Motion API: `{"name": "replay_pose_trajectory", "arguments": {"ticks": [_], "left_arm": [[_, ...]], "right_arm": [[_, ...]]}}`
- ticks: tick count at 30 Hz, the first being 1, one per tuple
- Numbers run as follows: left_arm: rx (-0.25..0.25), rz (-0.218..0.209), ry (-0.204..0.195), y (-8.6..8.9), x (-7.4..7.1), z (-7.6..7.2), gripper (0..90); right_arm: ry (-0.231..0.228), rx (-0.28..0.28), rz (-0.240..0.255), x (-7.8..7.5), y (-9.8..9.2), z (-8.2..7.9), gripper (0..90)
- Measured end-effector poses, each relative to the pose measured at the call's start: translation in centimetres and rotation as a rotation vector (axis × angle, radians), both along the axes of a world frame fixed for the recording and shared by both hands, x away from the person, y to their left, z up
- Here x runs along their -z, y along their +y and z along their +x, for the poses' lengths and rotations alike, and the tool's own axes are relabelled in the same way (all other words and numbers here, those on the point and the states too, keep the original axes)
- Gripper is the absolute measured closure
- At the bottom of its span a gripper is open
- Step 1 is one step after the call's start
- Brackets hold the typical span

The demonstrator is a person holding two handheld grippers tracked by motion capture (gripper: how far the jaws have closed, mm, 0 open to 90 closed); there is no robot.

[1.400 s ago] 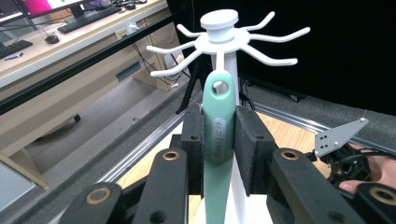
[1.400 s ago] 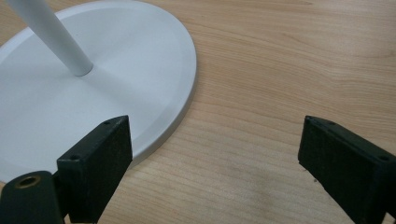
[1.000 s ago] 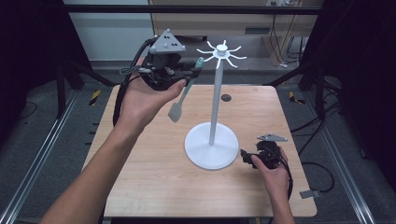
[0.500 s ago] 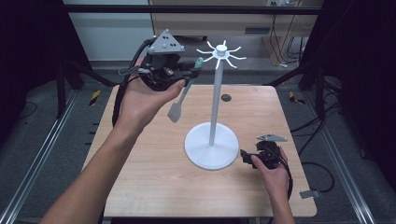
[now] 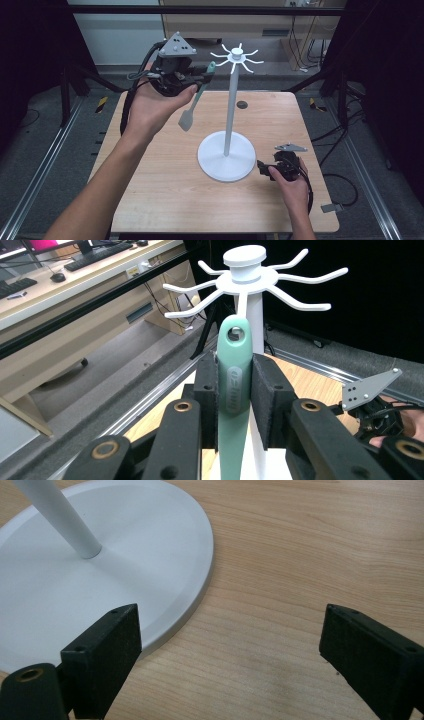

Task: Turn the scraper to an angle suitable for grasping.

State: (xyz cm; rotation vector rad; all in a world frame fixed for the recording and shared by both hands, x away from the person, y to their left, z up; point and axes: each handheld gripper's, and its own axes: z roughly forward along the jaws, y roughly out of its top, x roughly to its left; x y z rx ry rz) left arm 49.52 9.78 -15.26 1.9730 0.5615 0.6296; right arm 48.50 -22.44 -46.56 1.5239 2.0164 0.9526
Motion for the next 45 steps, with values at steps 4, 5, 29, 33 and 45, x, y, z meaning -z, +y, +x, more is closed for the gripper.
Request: {"name": "replay_pose_trajectory", "arguments": {"ticks": [4,5,29,33,45], "left_arm": [[0.005,-0.002,0.005,-0.2,0.1,0.1,74.6],[0.004,0.0,0.005,-0.3,0.1,0.1,74.5],[0.008,-0.007,0.018,-1.2,0.5,0.6,74.5],[0.01,-0.008,0.019,-1.2,0.5,0.6,74.5],[0.01,-0.011,0.018,-1.3,0.6,0.7,74.3]], "right_arm": [[0.0,0.0,0.0,0.0,0.0,0.0,10.2],[0.0,0.0,0.0,0.0,0.0,0.0,10.2],[0.006,-0.002,0.002,0.1,0.0,0.0,10.2],[0.009,-0.001,0.002,0.1,0.1,0.0,10.1],[0.01,-0.001,0.001,0.1,0.1,0.0,10.1]]}}
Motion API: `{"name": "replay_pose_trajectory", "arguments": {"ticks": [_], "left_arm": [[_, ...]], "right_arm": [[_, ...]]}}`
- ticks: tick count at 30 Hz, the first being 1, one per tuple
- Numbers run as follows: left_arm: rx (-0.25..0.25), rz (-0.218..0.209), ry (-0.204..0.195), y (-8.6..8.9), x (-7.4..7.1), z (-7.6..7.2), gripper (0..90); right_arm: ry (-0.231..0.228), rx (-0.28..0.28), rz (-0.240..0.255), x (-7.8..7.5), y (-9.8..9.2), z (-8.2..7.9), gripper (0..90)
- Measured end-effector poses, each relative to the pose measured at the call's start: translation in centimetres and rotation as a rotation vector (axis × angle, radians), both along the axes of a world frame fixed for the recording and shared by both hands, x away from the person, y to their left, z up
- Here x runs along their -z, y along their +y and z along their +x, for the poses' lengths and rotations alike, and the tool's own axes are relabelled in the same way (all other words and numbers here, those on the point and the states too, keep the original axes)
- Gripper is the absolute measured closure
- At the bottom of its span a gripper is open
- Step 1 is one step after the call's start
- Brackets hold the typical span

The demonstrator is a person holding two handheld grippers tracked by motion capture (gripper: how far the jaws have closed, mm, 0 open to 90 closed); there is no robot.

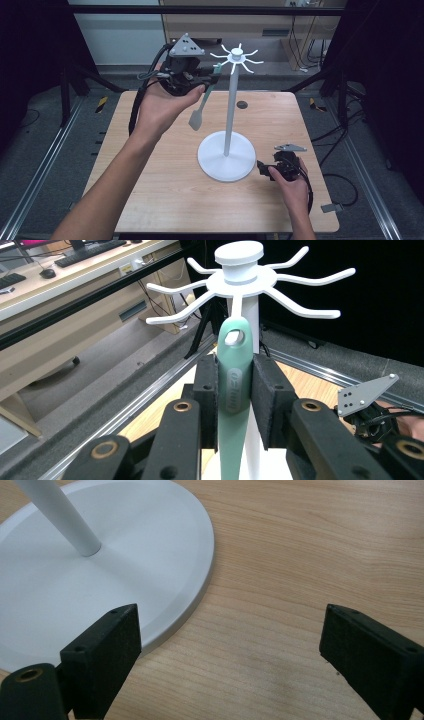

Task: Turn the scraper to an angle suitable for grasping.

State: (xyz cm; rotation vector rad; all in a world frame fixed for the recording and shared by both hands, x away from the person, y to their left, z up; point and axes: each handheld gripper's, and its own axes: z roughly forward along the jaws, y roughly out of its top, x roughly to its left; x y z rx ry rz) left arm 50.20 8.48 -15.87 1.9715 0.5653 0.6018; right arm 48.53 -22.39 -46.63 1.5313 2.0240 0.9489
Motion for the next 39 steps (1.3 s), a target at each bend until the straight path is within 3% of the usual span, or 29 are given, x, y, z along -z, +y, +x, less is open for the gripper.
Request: {"name": "replay_pose_trajectory", "arguments": {"ticks": [22,32,39], "left_arm": [[0.007,-0.007,0.001,-0.1,0.2,0.0,72.8],[0.011,-0.009,-0.012,0.4,0.1,-0.6,65.4],[0.002,-0.025,-0.022,1.2,1.0,-1.5,55.7]], "right_arm": [[0.002,-0.003,-0.006,0.1,0.0,0.1,9.5],[-0.003,-0.005,-0.006,0.0,0.1,0.1,9.5],[-0.001,-0.004,-0.01,0.1,0.1,0.1,9.6]]}}
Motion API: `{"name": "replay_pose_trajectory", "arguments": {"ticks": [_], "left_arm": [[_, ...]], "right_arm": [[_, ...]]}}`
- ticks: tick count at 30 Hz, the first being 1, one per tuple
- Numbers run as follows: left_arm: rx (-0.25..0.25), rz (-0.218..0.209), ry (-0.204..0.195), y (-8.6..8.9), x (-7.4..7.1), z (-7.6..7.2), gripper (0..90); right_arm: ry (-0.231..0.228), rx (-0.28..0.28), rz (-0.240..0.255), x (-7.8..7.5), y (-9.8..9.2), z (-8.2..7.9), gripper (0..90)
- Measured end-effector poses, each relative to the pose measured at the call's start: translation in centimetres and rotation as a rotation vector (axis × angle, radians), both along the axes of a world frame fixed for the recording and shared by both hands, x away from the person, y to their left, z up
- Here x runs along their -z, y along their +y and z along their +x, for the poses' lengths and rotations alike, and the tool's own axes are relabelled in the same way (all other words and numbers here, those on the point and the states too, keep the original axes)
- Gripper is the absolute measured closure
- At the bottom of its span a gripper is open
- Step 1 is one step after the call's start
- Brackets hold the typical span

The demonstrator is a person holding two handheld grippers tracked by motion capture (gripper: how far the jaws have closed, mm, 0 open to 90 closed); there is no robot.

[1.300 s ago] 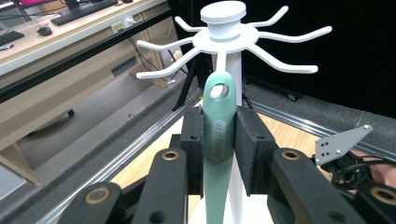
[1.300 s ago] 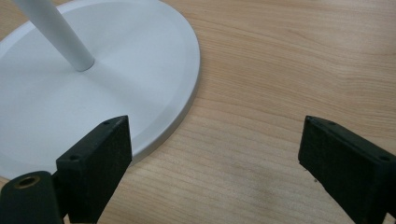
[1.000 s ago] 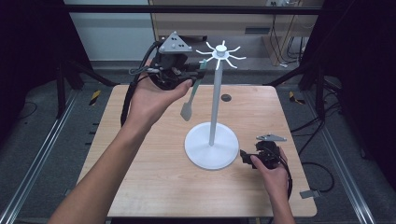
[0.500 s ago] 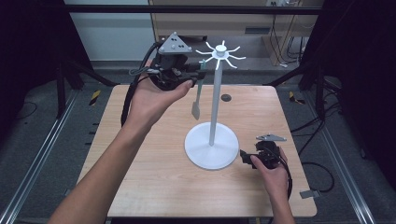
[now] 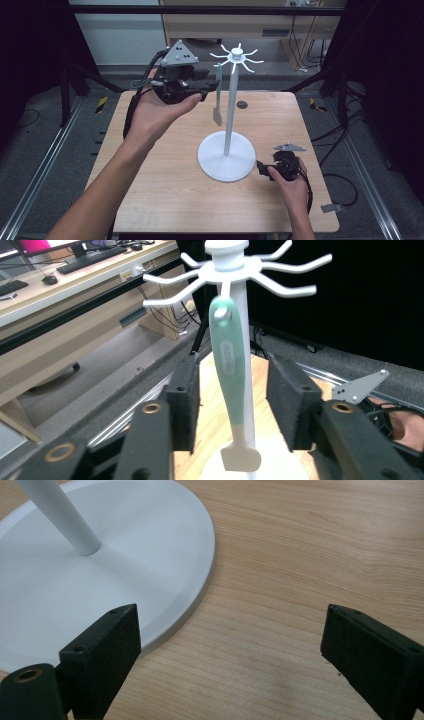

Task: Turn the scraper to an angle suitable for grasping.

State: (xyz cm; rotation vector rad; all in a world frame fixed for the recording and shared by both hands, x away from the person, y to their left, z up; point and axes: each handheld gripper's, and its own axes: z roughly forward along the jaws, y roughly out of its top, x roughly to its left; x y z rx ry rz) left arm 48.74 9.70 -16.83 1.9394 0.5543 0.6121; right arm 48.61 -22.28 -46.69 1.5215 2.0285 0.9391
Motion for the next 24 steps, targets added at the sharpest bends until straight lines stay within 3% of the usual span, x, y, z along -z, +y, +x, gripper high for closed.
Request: {"name": "replay_pose_trajectory", "arguments": {"ticks": [7,12,15,21,24], "left_arm": [[-0.026,0.011,0.003,1.4,1.5,-0.6,43.9],[-0.042,0.026,0.034,2.5,2.8,-0.6,32.5],[-0.063,0.012,0.046,3.4,3.7,-0.5,25.8],[-0.097,-0.015,0.079,5.0,6.2,-0.7,16.0],[-0.106,-0.007,0.094,5.6,7.6,-0.7,13.7]], "right_arm": [[-0.007,0.006,-0.001,0.0,-0.2,-0.1,9.6],[-0.007,0.005,-0.007,0.0,-0.1,0.0,9.5],[-0.007,0.008,-0.004,-0.1,-0.1,-0.1,9.6],[-0.013,0.017,-0.012,-0.1,-0.3,-0.2,9.6],[-0.016,0.02,-0.01,-0.2,-0.2,-0.3,9.6]]}}
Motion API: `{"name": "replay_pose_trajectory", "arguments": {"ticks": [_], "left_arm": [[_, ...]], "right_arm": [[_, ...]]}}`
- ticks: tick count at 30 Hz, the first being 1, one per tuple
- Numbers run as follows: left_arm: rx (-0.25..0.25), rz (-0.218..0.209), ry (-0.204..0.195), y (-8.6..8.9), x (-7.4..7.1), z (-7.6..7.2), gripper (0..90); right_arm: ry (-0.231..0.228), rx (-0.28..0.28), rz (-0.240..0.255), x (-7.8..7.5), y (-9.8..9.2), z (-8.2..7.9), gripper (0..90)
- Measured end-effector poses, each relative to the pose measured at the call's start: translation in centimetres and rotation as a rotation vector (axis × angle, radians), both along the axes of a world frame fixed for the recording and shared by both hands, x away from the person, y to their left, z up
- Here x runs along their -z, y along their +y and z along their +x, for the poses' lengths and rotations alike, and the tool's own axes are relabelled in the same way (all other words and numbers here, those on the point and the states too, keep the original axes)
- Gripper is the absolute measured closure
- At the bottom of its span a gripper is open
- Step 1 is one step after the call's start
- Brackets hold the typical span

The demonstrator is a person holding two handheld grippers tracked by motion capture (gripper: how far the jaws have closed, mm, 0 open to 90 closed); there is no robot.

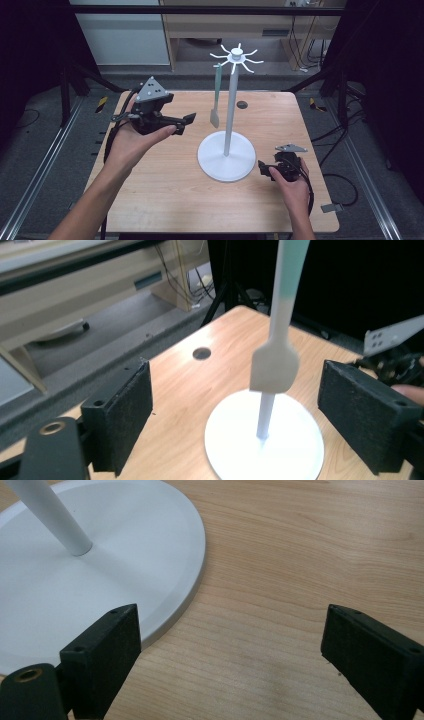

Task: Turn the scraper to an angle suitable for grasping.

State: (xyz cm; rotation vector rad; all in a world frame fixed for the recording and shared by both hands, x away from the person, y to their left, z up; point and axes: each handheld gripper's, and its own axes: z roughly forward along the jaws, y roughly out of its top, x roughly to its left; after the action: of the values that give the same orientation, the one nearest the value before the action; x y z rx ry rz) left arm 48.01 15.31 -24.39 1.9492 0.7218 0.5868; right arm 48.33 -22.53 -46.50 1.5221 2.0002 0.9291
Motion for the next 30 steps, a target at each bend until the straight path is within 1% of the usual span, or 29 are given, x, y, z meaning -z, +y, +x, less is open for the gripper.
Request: {"name": "replay_pose_trajectory", "arguments": {"ticks": [3,7,9,13,15,19,20,22,23,27,28,30], "left_arm": [[-0.009,-0.004,0.016,0.6,1.3,0.0,12.6],[-0.02,0.011,0.031,1.6,2.9,-0.1,11.1],[-0.024,0.012,0.04,2.1,3.6,-0.1,10.6],[-0.034,0.018,0.045,3.1,4.8,-0.5,9.8],[-0.039,0.031,0.045,3.7,5.4,-0.8,9.5],[-0.051,0.027,0.053,4.8,6.6,-1.3,9.3],[-0.057,0.02,0.058,5.0,7.0,-1.4,9.3],[-0.066,0.019,0.063,5.5,7.5,-1.6,9.2],[-0.07,0.026,0.064,5.8,7.7,-1.7,9.1],[-0.088,0.019,0.073,7.0,8.5,-2.2,9.0],[-0.097,0.011,0.078,7.2,8.7,-2.4,9.0],[-0.111,0.016,0.072,7.7,9.1,-2.9,8.9]], "right_arm": [[0.001,0.001,-0.007,0.0,0.0,0.1,9.6],[-0.004,0.001,-0.007,0.0,0.1,0.1,9.5],[-0.01,0.002,-0.01,0.0,0.2,0.1,9.6],[-0.013,0.006,-0.015,-0.1,0.3,0.2,9.5],[-0.016,0.004,-0.021,-0.1,0.4,0.1,9.5],[-0.024,0.01,-0.024,-0.2,0.5,0.0,9.5],[-0.027,0.012,-0.024,-0.2,0.5,0.0,9.5],[-0.026,0.017,-0.024,-0.2,0.5,0.0,9.4],[-0.026,0.019,-0.023,-0.2,0.5,-0.1,9.4],[-0.031,0.027,-0.018,-0.3,0.2,-0.2,9.4],[-0.031,0.03,-0.015,-0.3,0.1,-0.3,9.4],[-0.034,0.036,-0.014,-0.3,-0.1,-0.4,9.4]]}}
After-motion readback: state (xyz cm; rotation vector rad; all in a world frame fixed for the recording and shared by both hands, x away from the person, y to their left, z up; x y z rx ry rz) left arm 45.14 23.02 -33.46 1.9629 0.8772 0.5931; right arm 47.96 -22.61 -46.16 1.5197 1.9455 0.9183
